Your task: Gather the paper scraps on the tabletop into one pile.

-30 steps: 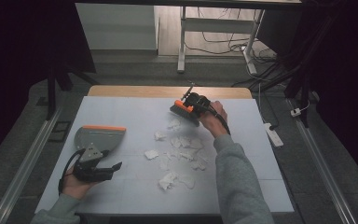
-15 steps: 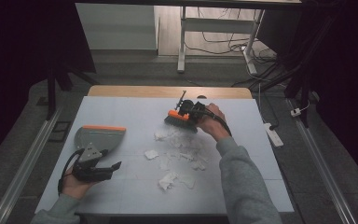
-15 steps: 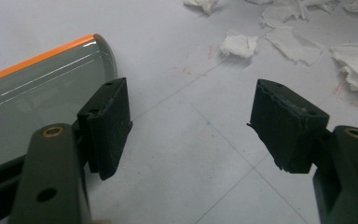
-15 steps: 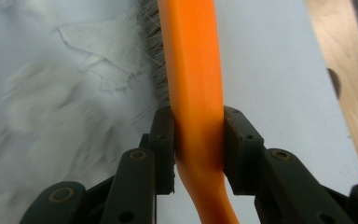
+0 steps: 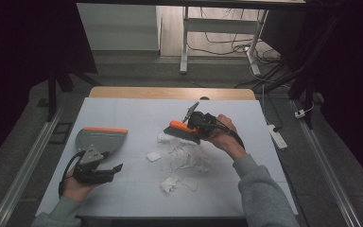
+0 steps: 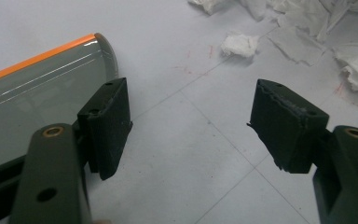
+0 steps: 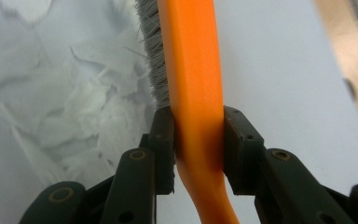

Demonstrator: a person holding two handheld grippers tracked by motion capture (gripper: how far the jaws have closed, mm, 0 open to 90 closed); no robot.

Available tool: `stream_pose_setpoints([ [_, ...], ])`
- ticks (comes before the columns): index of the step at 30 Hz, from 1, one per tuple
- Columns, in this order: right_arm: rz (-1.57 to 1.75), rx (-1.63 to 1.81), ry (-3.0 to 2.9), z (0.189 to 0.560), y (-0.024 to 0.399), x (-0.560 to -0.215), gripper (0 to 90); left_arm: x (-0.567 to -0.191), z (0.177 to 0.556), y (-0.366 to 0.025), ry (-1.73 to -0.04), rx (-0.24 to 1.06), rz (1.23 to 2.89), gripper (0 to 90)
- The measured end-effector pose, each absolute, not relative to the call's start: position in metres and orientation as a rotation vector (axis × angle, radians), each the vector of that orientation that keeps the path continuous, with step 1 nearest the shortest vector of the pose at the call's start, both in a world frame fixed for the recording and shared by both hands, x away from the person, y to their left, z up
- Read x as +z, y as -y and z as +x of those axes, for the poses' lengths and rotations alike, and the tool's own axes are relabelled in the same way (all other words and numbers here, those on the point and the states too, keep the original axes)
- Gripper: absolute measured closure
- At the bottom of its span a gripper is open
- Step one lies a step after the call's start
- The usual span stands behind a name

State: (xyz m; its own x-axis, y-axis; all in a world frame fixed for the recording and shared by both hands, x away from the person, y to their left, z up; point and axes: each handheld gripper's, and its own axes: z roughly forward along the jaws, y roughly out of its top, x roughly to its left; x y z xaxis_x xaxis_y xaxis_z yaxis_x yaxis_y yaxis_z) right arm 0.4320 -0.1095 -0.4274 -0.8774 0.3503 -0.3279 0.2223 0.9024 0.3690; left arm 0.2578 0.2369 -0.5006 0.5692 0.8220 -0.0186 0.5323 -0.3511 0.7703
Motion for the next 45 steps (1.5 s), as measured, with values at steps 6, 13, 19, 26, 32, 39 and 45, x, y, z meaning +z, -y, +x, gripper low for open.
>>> stream_pose_setpoints([
  [6,0.506,0.570,-2.562,0.435,0.109,-0.413,67.5,-0.501,0.258,-0.237,-1.082,0.483,2.042,30.0],
  [13,0.426,0.484,-2.611,0.452,0.075,-0.431,67.5,-0.501,0.258,-0.237,-1.079,0.486,2.044,30.0],
  [19,0.354,0.345,-2.634,0.469,0.046,-0.453,67.5,-0.502,0.259,-0.238,-1.076,0.479,2.045,30.1],
  [26,0.211,0.275,-2.734,0.454,0.043,-0.457,67.6,-0.502,0.259,-0.238,-1.073,0.477,2.047,30.1],
  [32,0.126,0.263,-2.809,0.426,0.058,-0.451,67.6,-0.502,0.259,-0.237,-1.073,0.477,2.051,30.1],
  [39,0.232,0.447,-2.675,0.413,0.079,-0.432,67.5,-0.502,0.258,-0.238,-1.081,0.482,2.047,30.2],
  [45,0.413,0.609,-2.605,0.411,0.088,-0.417,67.5,-0.502,0.259,-0.240,-1.090,0.486,2.040,30.2],
])
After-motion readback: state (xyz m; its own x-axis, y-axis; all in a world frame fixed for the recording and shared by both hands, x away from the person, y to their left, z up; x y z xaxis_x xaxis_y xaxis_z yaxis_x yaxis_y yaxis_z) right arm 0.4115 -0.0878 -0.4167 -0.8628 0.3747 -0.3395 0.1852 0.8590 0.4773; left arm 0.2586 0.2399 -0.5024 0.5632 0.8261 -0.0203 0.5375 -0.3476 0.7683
